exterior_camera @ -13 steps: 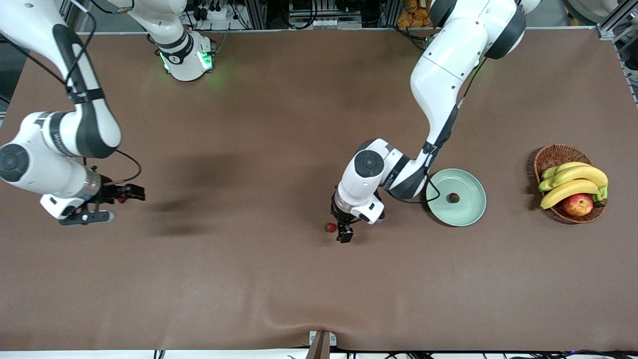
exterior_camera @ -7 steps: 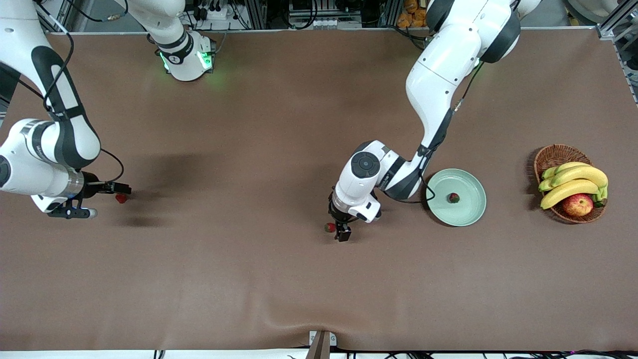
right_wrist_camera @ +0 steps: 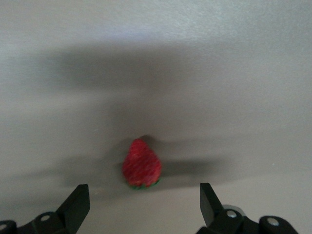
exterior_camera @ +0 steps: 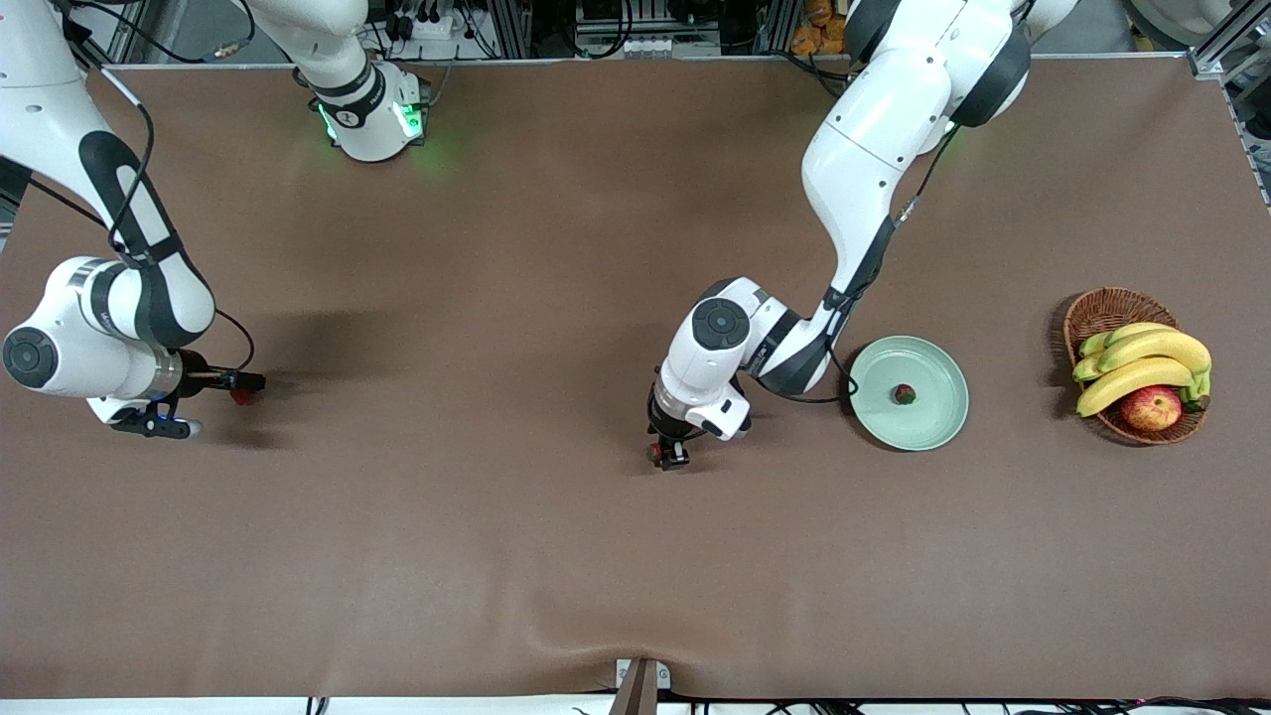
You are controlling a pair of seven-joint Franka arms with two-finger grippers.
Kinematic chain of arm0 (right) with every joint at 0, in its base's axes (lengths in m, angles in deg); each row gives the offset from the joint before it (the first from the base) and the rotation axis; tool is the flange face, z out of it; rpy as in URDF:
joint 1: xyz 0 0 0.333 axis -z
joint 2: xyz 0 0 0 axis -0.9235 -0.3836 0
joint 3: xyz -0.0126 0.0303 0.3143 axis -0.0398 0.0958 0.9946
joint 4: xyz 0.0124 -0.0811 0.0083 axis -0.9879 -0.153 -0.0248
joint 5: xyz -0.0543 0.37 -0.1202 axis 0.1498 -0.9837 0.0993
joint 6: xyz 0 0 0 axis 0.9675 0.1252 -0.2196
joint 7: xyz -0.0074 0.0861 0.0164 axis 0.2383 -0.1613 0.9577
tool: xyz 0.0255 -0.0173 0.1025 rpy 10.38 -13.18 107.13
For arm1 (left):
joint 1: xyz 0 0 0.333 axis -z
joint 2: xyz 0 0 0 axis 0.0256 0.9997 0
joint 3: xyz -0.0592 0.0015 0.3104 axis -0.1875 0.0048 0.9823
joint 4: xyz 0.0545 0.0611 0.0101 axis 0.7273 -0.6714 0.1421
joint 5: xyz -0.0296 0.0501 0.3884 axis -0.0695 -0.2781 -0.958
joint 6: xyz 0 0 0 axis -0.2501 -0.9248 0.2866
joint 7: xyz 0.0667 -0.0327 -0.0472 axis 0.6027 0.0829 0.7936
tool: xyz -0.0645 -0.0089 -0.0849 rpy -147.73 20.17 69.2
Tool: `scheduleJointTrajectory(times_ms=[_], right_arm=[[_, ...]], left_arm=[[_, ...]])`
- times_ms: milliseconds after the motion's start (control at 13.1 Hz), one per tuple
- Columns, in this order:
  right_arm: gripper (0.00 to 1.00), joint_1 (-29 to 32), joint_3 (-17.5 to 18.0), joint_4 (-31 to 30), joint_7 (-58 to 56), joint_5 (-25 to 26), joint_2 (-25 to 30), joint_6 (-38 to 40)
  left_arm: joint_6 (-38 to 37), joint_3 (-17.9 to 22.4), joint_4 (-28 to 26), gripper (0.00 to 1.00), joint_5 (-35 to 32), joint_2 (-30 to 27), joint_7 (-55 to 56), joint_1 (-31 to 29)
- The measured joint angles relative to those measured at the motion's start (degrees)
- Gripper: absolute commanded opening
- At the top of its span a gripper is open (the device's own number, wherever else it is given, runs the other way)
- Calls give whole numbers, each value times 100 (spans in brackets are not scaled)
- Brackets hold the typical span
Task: Collect all strawberries into plate
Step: 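Bring the left gripper to the right gripper and take the strawberry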
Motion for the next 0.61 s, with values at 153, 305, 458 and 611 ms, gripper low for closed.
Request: scheduleJointTrajectory(times_ms=[153,305,458,611], right_arm=[[100,18,4,1,-3,85,-109,-133],[85,18,17,3,-3,104,-134,-192],[35,18,24,7,-6,108,-134,-197],[7,17,31,10,-6,109,-134,-194]], left_arm=[[-173,19,110,0,-1,-127,-92,-42],[-1014,2,199,0,-1,-569,-443,-174],[-2178,-37,206,0,-1,-1212,-1053,-338],[-3050,-58,-34,0,1,-1898,-1963,-516]])
